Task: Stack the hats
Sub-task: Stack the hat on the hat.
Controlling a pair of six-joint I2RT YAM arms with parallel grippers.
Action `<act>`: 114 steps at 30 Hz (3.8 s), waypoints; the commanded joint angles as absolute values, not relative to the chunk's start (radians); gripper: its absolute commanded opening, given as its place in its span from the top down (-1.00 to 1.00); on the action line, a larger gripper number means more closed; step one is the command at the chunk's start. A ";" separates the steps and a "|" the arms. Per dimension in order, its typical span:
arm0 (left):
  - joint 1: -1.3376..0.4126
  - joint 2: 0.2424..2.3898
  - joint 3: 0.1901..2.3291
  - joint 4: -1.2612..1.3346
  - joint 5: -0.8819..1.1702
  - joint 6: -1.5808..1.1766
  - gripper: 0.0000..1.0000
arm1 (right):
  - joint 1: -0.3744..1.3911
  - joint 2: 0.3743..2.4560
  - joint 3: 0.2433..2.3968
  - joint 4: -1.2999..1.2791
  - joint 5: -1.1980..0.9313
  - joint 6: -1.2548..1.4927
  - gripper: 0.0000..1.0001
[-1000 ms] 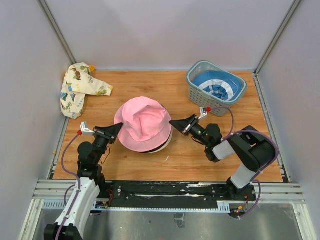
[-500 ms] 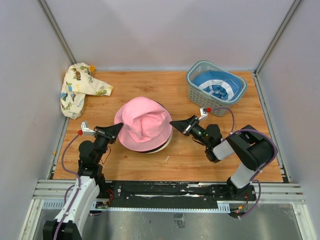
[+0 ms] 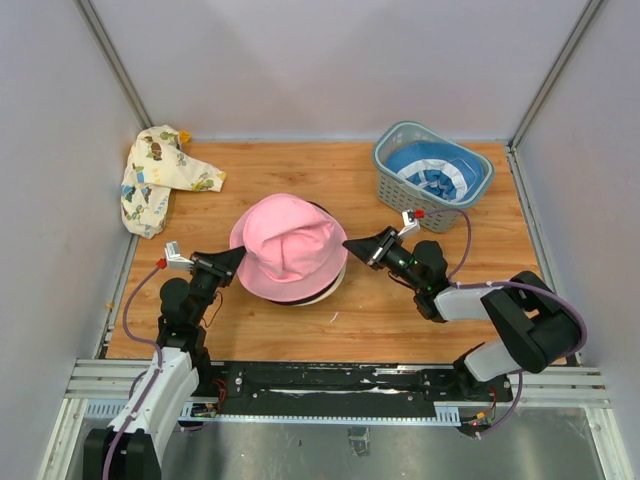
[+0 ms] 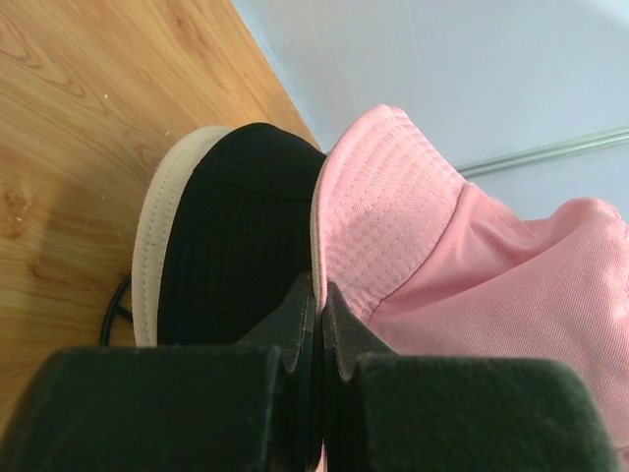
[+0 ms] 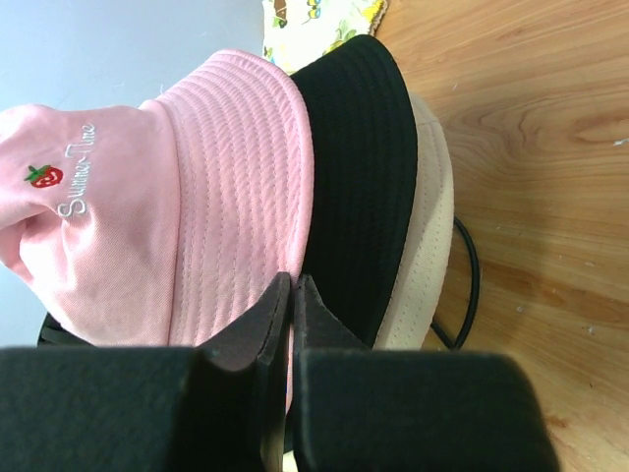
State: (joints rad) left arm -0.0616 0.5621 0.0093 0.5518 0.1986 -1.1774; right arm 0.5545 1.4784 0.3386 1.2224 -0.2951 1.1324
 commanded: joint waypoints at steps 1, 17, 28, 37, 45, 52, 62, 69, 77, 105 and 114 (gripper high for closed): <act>-0.058 0.578 -0.155 0.494 0.147 -1.117 0.99 | 0.532 1.456 0.361 1.016 -0.264 1.039 0.99; -0.060 0.627 -0.091 0.528 0.208 -1.059 0.92 | 0.520 1.477 0.417 1.128 -0.296 1.082 0.12; -0.060 0.559 -0.064 0.522 0.224 -1.050 0.90 | 0.497 1.322 0.411 0.969 -0.237 1.017 0.08; -0.061 0.538 -0.033 0.520 0.253 -1.053 0.90 | 0.486 1.394 0.494 0.994 -0.321 1.040 -0.02; -0.073 0.537 -0.002 0.522 0.275 -1.045 0.91 | 0.483 1.562 0.537 1.214 -0.409 1.156 -0.05; -0.084 0.550 0.013 0.520 0.279 -1.030 0.91 | 0.476 1.639 0.542 1.360 -0.435 1.233 -0.06; -0.101 0.582 0.028 0.536 0.276 -1.018 0.93 | 0.472 1.718 0.567 1.458 -0.473 1.305 -0.07; -0.115 0.594 0.041 0.544 0.270 -1.012 0.93 | 0.479 1.776 0.600 1.505 -0.502 1.338 0.01; -0.121 0.589 0.046 0.541 0.264 -1.014 0.93 | 0.482 1.789 0.592 1.508 -0.498 1.337 0.62; -0.121 0.378 0.042 0.228 0.053 -1.049 0.96 | 0.418 1.697 0.434 1.290 -0.392 1.140 0.99; -0.121 0.419 0.010 0.272 0.075 -1.047 0.97 | 0.421 1.726 0.432 1.229 -0.371 1.081 0.99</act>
State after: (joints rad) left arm -0.1215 0.3847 0.0387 0.3092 0.1246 -1.0595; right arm 0.4534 1.6932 0.4660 1.3563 -0.4419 1.1664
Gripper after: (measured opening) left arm 0.045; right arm 0.013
